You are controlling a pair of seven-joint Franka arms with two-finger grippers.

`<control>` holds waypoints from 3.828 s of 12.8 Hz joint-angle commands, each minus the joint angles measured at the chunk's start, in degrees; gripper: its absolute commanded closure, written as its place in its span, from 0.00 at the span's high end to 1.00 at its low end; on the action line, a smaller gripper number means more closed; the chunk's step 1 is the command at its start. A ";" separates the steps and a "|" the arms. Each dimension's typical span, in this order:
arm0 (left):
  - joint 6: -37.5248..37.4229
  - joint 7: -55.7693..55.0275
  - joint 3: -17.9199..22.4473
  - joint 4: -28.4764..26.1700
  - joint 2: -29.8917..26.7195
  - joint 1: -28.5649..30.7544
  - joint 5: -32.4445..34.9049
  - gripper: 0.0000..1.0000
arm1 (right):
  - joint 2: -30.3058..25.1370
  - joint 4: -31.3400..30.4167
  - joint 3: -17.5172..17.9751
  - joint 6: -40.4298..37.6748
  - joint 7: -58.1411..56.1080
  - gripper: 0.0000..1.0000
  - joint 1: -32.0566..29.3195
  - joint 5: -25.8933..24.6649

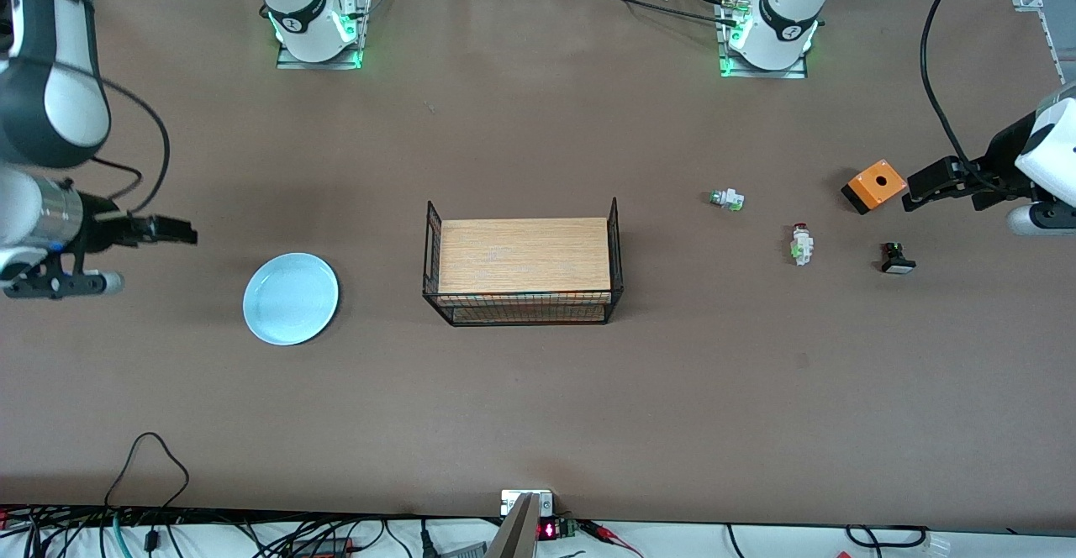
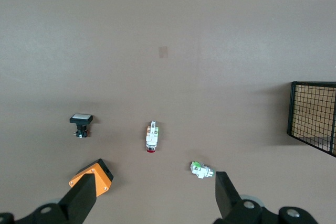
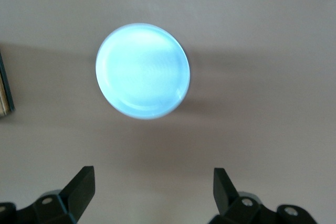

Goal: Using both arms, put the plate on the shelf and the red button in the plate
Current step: 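Reach the right gripper to the light blue plate rim and grasp it, then lift the plate with the right gripper while the left gripper grasps the button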

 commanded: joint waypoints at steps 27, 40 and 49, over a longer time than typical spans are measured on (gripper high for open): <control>-0.59 -0.80 0.10 -1.24 1.50 0.20 1.27 1.00 | 24.22 1.91 0.87 24.98 -13.77 0.58 -2.71 12.11; 1.43 2.36 0.28 -3.50 12.67 0.37 1.45 1.00 | 23.52 1.91 0.70 16.73 -12.72 0.00 -3.94 12.37; 15.56 3.15 0.28 -16.95 15.57 1.43 1.45 1.00 | 9.64 2.69 1.05 -7.08 -5.79 0.00 -3.25 12.64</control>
